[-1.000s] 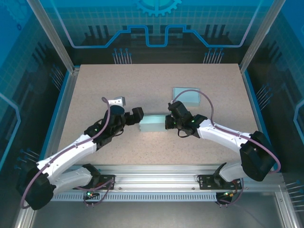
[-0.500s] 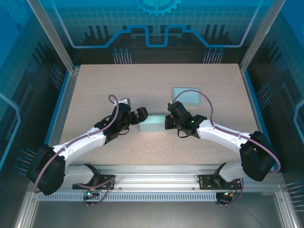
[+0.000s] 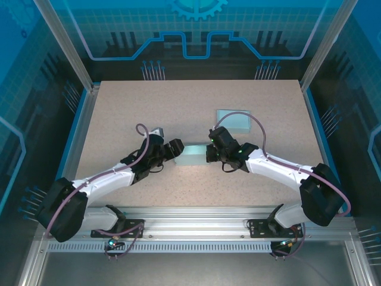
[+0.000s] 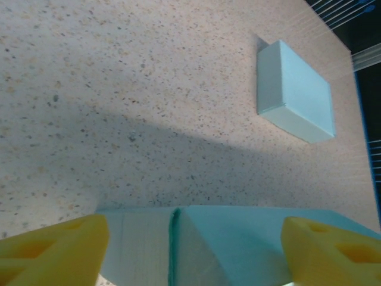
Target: Fold the paper box
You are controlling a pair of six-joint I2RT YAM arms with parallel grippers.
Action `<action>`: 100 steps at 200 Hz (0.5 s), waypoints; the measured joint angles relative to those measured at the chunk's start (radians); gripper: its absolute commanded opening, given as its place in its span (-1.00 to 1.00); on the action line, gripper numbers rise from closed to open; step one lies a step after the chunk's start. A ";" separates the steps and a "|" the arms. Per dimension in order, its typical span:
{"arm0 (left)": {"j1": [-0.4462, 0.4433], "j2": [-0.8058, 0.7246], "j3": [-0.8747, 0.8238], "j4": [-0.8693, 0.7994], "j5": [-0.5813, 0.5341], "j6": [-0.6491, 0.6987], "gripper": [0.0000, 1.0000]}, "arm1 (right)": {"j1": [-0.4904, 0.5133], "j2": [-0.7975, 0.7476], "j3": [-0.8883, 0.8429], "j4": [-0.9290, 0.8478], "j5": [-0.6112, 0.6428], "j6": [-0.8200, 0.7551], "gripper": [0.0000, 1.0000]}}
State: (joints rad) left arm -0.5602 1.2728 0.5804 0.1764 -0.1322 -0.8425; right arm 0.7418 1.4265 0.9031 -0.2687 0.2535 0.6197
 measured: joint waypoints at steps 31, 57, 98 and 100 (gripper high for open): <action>-0.001 0.002 -0.051 0.108 0.016 -0.035 0.24 | 0.006 0.000 0.000 -0.002 0.000 0.000 -0.76; -0.001 0.024 -0.083 0.171 0.022 -0.058 0.23 | 0.007 -0.006 0.000 -0.016 -0.004 0.001 -0.60; -0.007 0.048 -0.106 0.222 0.019 -0.076 0.22 | 0.010 -0.043 -0.006 -0.053 -0.020 0.008 -0.17; -0.007 0.049 -0.106 0.224 0.018 -0.076 0.22 | 0.010 -0.045 -0.007 -0.054 -0.022 0.012 -0.15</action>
State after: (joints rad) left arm -0.5671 1.3216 0.4744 0.4000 -0.1143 -0.9184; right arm 0.7521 1.3811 0.8963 -0.3229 0.2314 0.6319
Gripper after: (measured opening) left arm 0.612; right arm 0.360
